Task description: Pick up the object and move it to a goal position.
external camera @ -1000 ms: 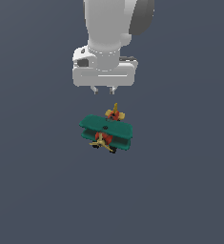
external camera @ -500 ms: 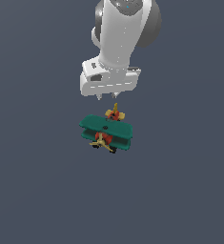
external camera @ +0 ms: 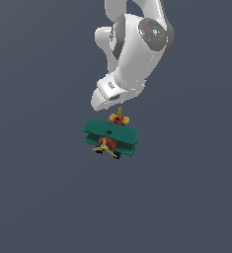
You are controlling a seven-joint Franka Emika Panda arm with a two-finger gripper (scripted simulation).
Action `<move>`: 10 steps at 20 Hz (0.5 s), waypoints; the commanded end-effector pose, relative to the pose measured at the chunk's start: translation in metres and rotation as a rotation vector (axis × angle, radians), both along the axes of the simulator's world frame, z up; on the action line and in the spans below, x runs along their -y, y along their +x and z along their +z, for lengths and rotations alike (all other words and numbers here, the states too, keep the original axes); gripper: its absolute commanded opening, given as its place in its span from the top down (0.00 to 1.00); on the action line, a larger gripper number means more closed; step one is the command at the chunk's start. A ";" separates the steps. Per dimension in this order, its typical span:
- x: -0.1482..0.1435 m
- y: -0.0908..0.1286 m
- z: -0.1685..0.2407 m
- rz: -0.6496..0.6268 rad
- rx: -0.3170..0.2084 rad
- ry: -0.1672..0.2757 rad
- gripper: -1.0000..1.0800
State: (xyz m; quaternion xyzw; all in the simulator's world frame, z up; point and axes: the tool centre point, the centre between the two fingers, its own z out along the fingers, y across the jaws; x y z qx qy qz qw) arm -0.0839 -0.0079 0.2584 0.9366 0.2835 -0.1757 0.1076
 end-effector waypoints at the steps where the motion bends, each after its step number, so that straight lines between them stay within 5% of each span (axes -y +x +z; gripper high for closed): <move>1: -0.002 -0.001 -0.007 0.064 -0.046 -0.022 0.38; 10: -0.007 -0.004 -0.027 0.282 -0.210 -0.094 0.38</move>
